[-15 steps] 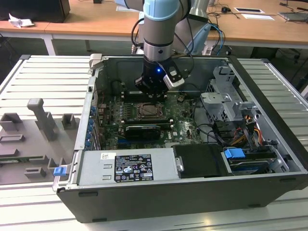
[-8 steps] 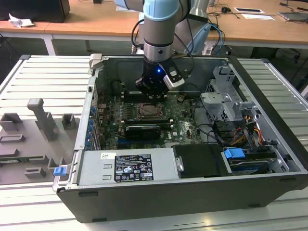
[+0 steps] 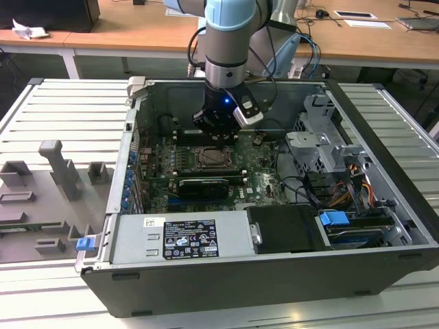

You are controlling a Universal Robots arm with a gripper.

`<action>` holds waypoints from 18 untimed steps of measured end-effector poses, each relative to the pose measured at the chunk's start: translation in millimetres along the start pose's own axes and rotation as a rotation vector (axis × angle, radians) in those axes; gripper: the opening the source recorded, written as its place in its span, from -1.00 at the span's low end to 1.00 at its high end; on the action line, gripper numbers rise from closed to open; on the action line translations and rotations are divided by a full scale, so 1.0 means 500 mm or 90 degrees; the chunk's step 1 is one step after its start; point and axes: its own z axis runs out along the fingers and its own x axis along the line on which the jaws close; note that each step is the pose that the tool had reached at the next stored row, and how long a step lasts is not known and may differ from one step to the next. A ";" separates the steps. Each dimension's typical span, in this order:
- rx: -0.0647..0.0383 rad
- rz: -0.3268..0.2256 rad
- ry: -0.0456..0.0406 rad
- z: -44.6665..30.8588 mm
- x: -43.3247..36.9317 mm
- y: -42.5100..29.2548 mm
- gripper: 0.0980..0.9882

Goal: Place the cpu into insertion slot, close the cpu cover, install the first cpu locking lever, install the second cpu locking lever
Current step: 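Install the first cpu locking lever, then install the second cpu locking lever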

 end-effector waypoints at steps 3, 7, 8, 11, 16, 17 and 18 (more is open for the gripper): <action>0.001 0.000 0.0005 -0.021 0.000 0.001 -0.98; 0.001 0.000 0.0005 -0.024 0.000 0.000 -0.98; 0.001 0.000 0.0005 -0.024 0.000 -0.001 -0.98; 0.001 0.000 0.0005 -0.024 0.000 -0.002 -0.98; 0.001 0.000 0.0005 -0.024 0.000 -0.003 -0.98; 0.001 0.000 0.0005 -0.024 0.000 -0.003 -0.98; 0.001 0.000 0.0006 -0.025 0.000 -0.004 -0.98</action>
